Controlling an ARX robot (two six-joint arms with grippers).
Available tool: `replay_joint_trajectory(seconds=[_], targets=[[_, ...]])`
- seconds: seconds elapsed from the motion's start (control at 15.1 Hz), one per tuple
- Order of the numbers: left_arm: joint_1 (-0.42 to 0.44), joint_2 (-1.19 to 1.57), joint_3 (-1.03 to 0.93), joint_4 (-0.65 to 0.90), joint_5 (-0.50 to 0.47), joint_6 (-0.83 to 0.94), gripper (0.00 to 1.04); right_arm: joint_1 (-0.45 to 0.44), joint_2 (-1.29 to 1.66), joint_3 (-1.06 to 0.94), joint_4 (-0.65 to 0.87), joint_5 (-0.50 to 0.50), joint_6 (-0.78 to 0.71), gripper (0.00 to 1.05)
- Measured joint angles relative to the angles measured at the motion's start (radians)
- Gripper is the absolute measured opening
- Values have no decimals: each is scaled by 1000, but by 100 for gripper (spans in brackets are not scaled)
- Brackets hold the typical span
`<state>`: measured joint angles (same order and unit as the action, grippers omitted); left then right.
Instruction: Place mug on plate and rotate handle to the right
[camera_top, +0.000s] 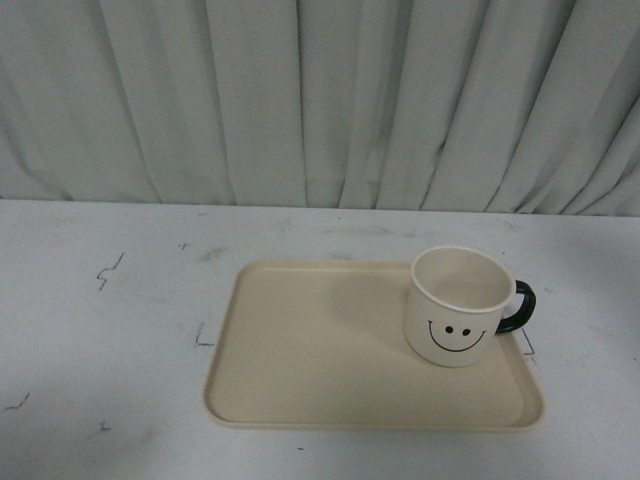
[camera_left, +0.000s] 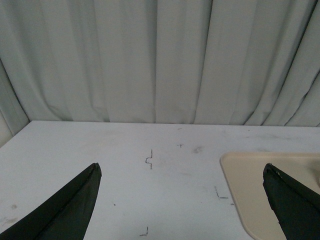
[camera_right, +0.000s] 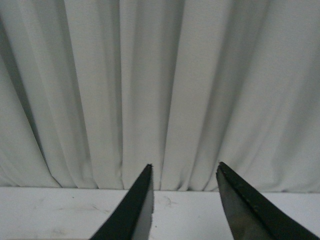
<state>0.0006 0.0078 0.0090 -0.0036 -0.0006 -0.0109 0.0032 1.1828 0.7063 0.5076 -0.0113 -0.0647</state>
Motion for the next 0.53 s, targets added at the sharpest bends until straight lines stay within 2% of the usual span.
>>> replay_joint_trajectory(seconds=[0.13,0.27,0.53], targets=[[0,0,0,0,0,0,98,-3,-141,-198,65,12,39,23],[0,0,0,0,0,0,98,-3,-193,-332,93,11,47,2],[0,0,0,0,0,0,98,-3,-329,-475,119,11,50,2]])
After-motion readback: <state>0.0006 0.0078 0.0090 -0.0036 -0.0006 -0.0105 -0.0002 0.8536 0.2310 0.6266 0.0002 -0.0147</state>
